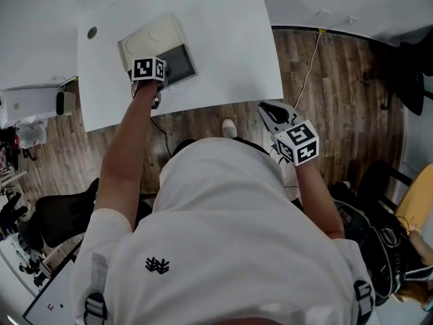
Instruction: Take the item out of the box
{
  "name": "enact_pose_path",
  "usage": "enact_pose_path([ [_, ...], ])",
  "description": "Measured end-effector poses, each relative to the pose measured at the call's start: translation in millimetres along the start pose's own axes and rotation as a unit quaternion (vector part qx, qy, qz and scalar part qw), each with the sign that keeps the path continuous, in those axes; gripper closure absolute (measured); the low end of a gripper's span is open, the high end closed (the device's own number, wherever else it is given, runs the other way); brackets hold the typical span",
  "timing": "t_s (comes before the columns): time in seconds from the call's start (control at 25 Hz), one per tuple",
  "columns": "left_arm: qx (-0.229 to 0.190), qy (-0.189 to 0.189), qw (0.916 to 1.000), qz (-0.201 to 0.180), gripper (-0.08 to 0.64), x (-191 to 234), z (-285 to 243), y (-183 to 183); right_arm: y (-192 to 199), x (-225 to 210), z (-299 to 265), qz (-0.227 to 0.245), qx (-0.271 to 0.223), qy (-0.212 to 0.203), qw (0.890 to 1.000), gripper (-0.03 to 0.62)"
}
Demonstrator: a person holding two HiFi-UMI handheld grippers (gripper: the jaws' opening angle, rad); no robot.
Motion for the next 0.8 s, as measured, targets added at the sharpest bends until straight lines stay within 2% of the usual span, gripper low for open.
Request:
enact_pose_path([
  [0.4, 0.003, 0.01, 0.9999, 0.005, 0.382, -4, 0, 4, 1, 3, -3, 0.003, 0.008, -0.008, 1.0, 0.565],
  [0.8, -0.048, 0.05, 0.9975, 0.014, 0.387, -4, 32, 8, -8, 16, -17, 0.021, 0.011, -0.023, 0.999, 0.565],
])
Point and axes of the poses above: the fingertips, and each gripper's own axes: z backward along the fingers, x to its left, y out of its underside, the point moved 8 cm from there along z, backward along the fingers, and after that the axes turned 7 degrees about -y, right-handed, at the moved point
